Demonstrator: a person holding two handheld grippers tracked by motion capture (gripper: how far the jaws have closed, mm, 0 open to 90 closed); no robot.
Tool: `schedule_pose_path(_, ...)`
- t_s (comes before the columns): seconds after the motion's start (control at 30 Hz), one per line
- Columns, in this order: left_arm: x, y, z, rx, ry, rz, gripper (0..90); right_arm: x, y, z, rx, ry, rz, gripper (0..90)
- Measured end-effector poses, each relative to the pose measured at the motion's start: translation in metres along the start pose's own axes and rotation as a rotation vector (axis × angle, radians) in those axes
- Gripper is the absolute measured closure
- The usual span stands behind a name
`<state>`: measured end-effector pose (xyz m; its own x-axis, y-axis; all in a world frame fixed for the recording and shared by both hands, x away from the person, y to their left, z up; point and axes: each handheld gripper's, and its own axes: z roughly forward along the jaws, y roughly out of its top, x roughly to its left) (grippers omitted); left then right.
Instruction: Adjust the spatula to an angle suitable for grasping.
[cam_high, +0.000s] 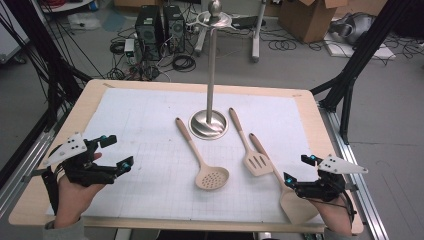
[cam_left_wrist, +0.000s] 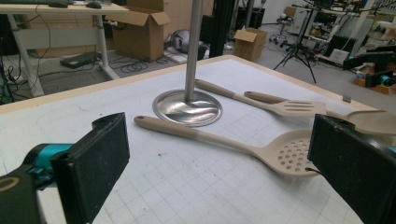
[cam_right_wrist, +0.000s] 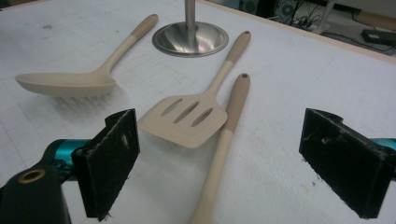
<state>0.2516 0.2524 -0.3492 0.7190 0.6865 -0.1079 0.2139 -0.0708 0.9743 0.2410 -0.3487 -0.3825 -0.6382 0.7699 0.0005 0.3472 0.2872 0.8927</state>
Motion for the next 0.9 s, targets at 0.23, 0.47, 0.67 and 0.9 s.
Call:
schedule_pose_path(0.23, 0.001, -0.001, 0.001, 0.004, 0.001, 0.001, 6.1, -0.003, -0.006, 0.007, 0.028, -0.009, 0.010, 11.1)
schedule_pose_path(0.47, 0.000, -0.001, 0.002, 0.006, 0.000, -0.001, 6.1, -0.005, -0.009, 0.012, 0.039, -0.014, 0.002, 13.6)
schedule_pose_path(0.67, 0.000, -0.002, 0.004, 0.016, -0.001, 0.000, 6.0, -0.007, -0.013, 0.016, 0.057, -0.011, 0.008, 13.6)
schedule_pose_path(0.9, 0.000, -0.003, 0.006, 0.023, -0.003, 0.000, 6.1, -0.007, -0.016, 0.024, 0.104, -0.016, -0.008, 14.4)
